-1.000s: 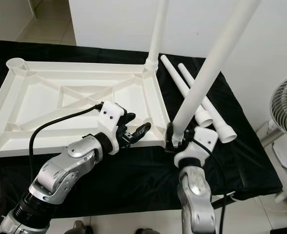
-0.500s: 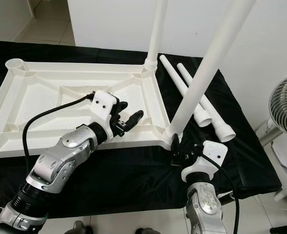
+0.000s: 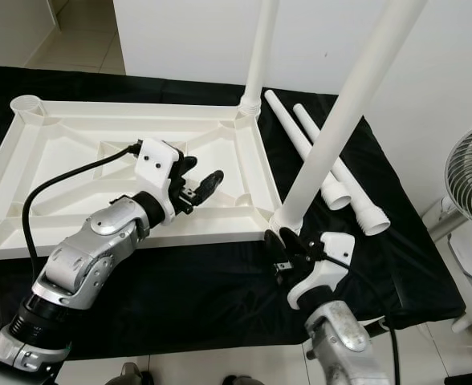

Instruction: Building children table

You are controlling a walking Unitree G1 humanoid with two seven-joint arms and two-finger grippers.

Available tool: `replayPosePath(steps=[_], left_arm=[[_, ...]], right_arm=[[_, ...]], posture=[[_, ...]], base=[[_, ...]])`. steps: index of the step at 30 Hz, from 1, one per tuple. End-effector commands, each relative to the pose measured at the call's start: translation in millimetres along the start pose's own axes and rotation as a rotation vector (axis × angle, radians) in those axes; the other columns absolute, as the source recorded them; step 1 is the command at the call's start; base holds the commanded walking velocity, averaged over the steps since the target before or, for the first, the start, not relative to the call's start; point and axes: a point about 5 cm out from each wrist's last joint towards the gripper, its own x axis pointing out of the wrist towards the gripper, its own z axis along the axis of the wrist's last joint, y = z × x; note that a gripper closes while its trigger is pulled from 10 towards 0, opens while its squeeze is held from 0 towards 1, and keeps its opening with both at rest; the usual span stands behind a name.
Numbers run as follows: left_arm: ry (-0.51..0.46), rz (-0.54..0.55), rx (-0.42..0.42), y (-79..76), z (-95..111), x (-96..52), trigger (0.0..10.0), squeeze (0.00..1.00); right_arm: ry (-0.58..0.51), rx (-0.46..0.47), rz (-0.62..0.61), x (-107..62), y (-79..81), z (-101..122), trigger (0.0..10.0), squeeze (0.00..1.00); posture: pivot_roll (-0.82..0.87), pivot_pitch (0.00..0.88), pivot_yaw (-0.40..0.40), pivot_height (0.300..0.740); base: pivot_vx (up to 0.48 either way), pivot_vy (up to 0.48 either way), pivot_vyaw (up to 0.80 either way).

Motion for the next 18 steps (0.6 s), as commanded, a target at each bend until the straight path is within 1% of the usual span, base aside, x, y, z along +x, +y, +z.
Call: replayPosePath(steps=[1, 2, 3, 4, 5, 6, 8, 9, 10, 13, 14, 15, 16, 18], left_arm=[[0.012, -0.191, -0.006, -17.5, -2, -1.7, 10.0, 0.0], [0.012, -0.191, -0.006, -17.5, -2, -1.7, 10.0, 0.0], [0.031, -0.23, -0.008, -23.9, -6, -4.6, 10.0, 0.0], [0.031, -0.23, -0.008, -23.9, -6, -4.6, 10.0, 0.0], [0.047, -0.277, 0.003, -31.0, -10, -8.5, 10.0, 0.0], [0.047, -0.277, 0.003, -31.0, -10, -8.5, 10.0, 0.0], [0.104, -0.366, 0.011, -42.9, -21, -16.4, 10.0, 0.0], [0.104, -0.366, 0.011, -42.9, -21, -16.4, 10.0, 0.0], [0.125, -0.395, 0.018, -46.0, -25, -19.1, 10.0, 0.0], [0.15, -0.407, 0.022, -47.0, -29, -20.6, 10.0, 0.0], [0.218, -0.413, 0.092, -46.8, -40, -23.0, 10.0, 0.0], [0.218, -0.413, 0.092, -46.8, -40, -23.0, 10.0, 0.0], [0.262, -0.398, 0.103, -45.3, -47, -23.1, 10.0, 0.0], [0.313, -0.369, 0.12, -42.5, -54, -22.5, 10.0, 0.0]], right_arm=[[0.017, 0.032, 0.029, -2.6, -6.7, -1, 10.0, 0.0], [0.017, 0.032, 0.029, -2.6, -6.7, -1, 10.0, 0.0], [0.025, 0.042, 0.087, -2.9, -13.7, 3, 10.0, 0.0], [0.025, 0.042, 0.087, -2.9, -13.7, 3, 10.0, 0.0], [0.043, 0.034, 0.155, -3.7, -20.9, 8, 10.0, 0.0], [0.043, 0.034, 0.155, -3.7, -20.9, 8, 10.0, 0.0], [0.093, 0.015, 0.259, -4.5, -33.1, 16, 10.0, 0.0], [0.093, 0.015, 0.259, -4.5, -33.1, 16, 10.0, 0.0], [0.113, 0.003, 0.287, -4.6, -37.0, 18, 10.0, 0.0], [0.126, -0.001, 0.318, -4.5, -40.0, 20, 10.0, 0.0], [0.162, 0.006, 0.392, -5.5, -44.8, 25, 10.0, 0.0], [0.162, 0.006, 0.392, -5.5, -44.8, 25, 10.0, 0.0], [0.178, 0.013, 0.422, -6.2, -47.8, 27, 10.0, 0.0], [0.187, 0.03, 0.456, -7.0, -50.5, 31, 10.0, 0.0]], posture=[[0.0, 0.134, -0.077, 0.74], [0.0, 0.134, -0.077, 0.74], [0.01, 0.135, -0.077, 0.74], [0.01, 0.135, -0.077, 0.74], [0.01, 0.135, -0.075, 0.74], [0.01, 0.135, -0.075, 0.74], [0.01, 0.137, -0.076, 0.74], [0.01, 0.137, -0.076, 0.74], [0.01, 0.137, -0.076, 0.74], [0.02, 0.138, -0.076, 0.74], [0.02, 0.138, -0.076, 0.74], [0.02, 0.138, -0.076, 0.74], [0.01, 0.134, -0.075, 0.74], [0.01, 0.134, -0.075, 0.74]], base=[[0.0, 0.0, 0.0], [0.0, 0.0, 0.0], [0.0, 0.0, 0.0], [0.0, 0.0, 0.0], [0.0, 0.0, 0.0], [0.0, 0.0, 0.0], [0.0, 0.0, 0.0], [0.0, 0.0, 0.0], [0.0, 0.0, 0.0], [0.0, 0.0, 0.0], [0.0, 0.0, 0.0], [0.0, 0.0, 0.0], [0.0, 0.0, 0.0], [0.0, 0.0, 0.0]])
